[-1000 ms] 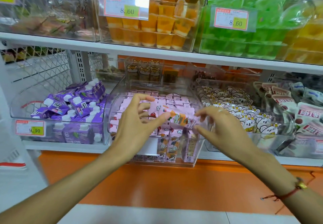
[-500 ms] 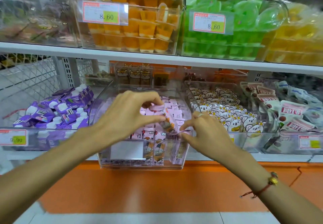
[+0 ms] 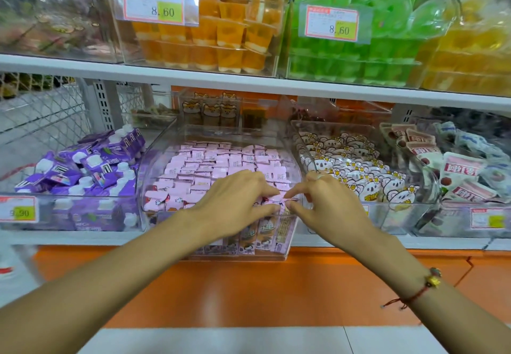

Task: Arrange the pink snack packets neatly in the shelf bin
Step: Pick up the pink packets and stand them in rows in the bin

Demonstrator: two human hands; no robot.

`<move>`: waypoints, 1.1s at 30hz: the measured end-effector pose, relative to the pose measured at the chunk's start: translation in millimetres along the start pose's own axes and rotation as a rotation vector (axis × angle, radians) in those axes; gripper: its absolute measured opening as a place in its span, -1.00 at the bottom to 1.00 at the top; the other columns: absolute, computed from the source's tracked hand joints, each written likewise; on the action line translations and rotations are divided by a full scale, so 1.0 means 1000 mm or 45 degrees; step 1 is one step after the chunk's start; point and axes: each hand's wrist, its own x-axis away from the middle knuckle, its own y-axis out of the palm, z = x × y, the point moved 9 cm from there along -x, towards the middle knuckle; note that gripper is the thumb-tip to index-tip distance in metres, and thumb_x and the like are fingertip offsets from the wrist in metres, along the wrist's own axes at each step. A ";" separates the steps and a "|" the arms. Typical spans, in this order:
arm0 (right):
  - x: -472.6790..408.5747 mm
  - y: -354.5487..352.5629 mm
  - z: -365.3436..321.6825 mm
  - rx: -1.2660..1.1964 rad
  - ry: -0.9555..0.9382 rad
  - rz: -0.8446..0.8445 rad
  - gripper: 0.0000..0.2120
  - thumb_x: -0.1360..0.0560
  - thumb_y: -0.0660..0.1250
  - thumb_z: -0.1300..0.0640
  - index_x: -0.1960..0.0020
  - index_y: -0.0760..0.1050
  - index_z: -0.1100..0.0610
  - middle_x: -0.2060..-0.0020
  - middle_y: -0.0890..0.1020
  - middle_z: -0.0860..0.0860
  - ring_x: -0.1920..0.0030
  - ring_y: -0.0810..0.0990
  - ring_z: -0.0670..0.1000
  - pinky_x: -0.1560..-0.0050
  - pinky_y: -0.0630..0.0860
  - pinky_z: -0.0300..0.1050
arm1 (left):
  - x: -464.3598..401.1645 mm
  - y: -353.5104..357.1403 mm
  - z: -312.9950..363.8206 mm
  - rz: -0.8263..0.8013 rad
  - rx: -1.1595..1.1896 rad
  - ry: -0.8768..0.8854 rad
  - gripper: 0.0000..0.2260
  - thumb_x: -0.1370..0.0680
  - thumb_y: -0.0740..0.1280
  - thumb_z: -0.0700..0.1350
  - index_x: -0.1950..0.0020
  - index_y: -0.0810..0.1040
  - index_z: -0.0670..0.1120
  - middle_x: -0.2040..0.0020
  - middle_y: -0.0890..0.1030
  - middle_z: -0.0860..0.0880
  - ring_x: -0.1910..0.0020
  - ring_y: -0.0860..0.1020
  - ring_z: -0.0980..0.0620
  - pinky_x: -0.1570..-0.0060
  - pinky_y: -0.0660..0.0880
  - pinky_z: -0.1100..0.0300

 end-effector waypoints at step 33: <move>0.014 -0.071 0.023 -1.025 0.437 0.807 -0.86 -0.59 0.20 0.18 0.07 0.48 0.22 0.25 0.56 0.04 0.28 0.52 -0.03 0.27 0.49 -0.13 | 0.048 -0.016 -0.012 0.252 0.422 -0.195 -0.59 -0.63 0.03 0.13 -0.49 0.15 0.19 -0.35 0.36 0.20 -0.30 0.34 0.23 -0.21 0.27 0.29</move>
